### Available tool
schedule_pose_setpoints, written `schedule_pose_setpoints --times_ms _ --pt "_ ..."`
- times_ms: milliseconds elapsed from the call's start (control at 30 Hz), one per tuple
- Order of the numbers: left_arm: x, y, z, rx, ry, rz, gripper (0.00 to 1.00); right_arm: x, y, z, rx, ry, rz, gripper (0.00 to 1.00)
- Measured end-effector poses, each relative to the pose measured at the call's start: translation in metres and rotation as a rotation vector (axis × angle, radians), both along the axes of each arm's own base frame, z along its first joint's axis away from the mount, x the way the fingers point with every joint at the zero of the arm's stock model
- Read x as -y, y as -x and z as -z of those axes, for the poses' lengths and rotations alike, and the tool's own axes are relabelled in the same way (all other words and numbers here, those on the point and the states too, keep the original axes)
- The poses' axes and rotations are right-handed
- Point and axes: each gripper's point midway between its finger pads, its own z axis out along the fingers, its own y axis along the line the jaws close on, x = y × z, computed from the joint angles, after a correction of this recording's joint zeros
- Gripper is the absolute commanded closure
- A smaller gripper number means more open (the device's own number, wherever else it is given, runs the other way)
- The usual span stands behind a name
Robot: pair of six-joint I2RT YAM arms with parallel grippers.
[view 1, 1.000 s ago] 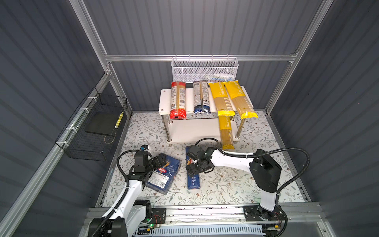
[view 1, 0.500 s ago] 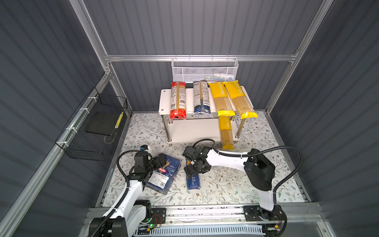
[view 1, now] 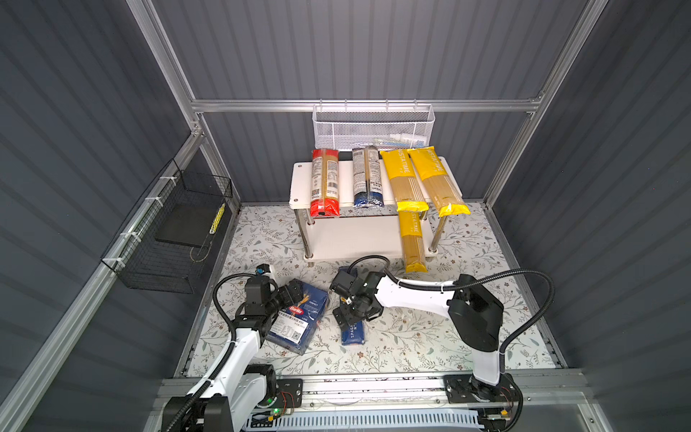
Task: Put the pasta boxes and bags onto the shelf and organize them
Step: 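Close the right gripper around the Barilla spaghetti box's end, then lift the Barilla box and tilt it upright with the right gripper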
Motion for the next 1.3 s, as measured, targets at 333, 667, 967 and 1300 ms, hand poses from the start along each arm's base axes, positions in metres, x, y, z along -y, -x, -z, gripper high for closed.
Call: schedule_pose_setpoints --times_ms 333,667,967,1300 --pt "0.0 0.0 0.0 0.001 0.0 0.001 0.01 0.005 0.002 0.023 -0.031 0.08 0.004 0.01" --pt "0.0 0.0 0.0 0.002 0.0 0.001 0.01 0.04 0.014 0.025 -0.026 0.104 0.037 0.01" --pt "0.0 0.0 0.0 0.002 0.0 0.0 0.01 0.048 0.015 0.026 -0.003 0.091 0.043 0.07" --pt "0.0 0.0 0.0 0.002 0.0 0.001 0.01 0.05 0.012 0.025 0.028 0.077 0.043 0.21"
